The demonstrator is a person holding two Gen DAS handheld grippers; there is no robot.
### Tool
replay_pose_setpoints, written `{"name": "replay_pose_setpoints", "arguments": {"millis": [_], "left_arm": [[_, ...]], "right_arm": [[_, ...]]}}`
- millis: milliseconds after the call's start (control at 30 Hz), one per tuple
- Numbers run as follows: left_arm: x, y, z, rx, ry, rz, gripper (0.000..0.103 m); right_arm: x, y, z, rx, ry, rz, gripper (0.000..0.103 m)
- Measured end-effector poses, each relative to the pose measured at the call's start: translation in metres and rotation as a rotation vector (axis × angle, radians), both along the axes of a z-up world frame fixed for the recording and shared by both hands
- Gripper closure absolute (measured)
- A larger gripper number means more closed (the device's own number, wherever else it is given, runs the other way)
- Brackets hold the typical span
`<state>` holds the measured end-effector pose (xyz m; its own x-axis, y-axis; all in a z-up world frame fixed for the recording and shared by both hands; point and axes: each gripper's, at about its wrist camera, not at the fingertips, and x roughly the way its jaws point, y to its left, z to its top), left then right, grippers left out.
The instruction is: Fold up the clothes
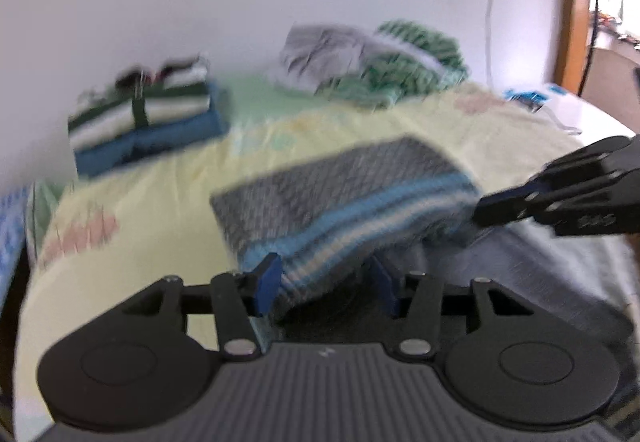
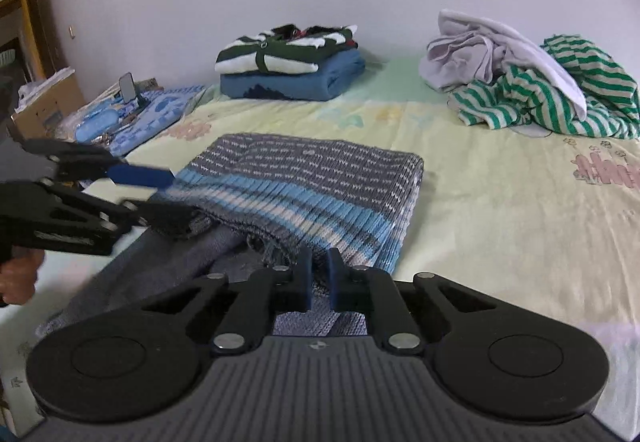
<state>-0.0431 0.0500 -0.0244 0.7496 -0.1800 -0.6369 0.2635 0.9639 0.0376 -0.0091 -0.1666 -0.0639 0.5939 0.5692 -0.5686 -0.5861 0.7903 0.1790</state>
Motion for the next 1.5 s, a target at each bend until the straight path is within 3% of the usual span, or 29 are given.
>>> {"name": "replay_pose_setpoints", "arguments": {"millis": [167, 300, 400, 467, 533, 700, 733, 767, 933, 1100, 1167, 1233, 1267, 1500], "left_arm": [[0.002, 0.013, -0.016, -0.096, 0.048, 0.079, 0.030], [0.000, 0.021, -0.021, -0.200, 0.089, 0.136, 0.031], [-0.008, 0.026, -0.016, -0.247, 0.088, 0.160, 0.031], [-0.014, 0.030, -0.015, -0.254, 0.092, 0.159, 0.030], [-0.021, 0.033, -0.013, -0.249, 0.087, 0.132, 0.030], [-0.024, 0.048, -0.010, -0.227, 0.092, 0.100, 0.023], [-0.025, 0.051, -0.010, -0.220, 0.091, 0.094, 0.023], [-0.025, 0.055, -0.010, -0.214, 0.089, 0.087, 0.023], [-0.030, 0.066, -0.012, -0.213, 0.096, 0.030, 0.019], [-0.038, 0.060, -0.014, -0.192, 0.100, -0.055, 0.019], [-0.041, 0.056, -0.015, -0.176, 0.101, -0.084, 0.025], [-0.044, 0.053, -0.016, -0.163, 0.110, -0.107, 0.048], [-0.047, 0.052, -0.016, -0.162, 0.116, -0.114, 0.053], [-0.068, 0.042, -0.015, -0.158, 0.131, -0.084, 0.054]], "right_arm": [[0.002, -0.002, -0.003, -0.011, 0.029, -0.010, 0.098], [0.004, 0.001, 0.001, -0.035, 0.044, -0.021, 0.099], [0.001, -0.009, 0.011, 0.019, 0.092, -0.088, 0.089], [-0.003, -0.018, 0.013, 0.044, 0.114, -0.152, 0.079], [-0.006, -0.026, 0.012, 0.091, 0.151, -0.212, 0.076], [0.002, -0.027, 0.000, 0.200, 0.269, -0.341, 0.076], [0.003, -0.023, -0.004, 0.190, 0.268, -0.355, 0.084], [0.003, -0.018, -0.006, 0.162, 0.255, -0.369, 0.086], [-0.007, -0.006, -0.002, 0.045, 0.194, -0.397, 0.084], [-0.037, -0.011, 0.002, 0.038, 0.207, -0.398, 0.081], [-0.049, -0.013, -0.001, 0.028, 0.221, -0.399, 0.080], [-0.054, -0.017, -0.005, 0.035, 0.235, -0.396, 0.083], [-0.057, -0.019, -0.007, 0.039, 0.242, -0.394, 0.084], [-0.068, -0.013, -0.007, -0.046, 0.191, -0.292, 0.084]]}}
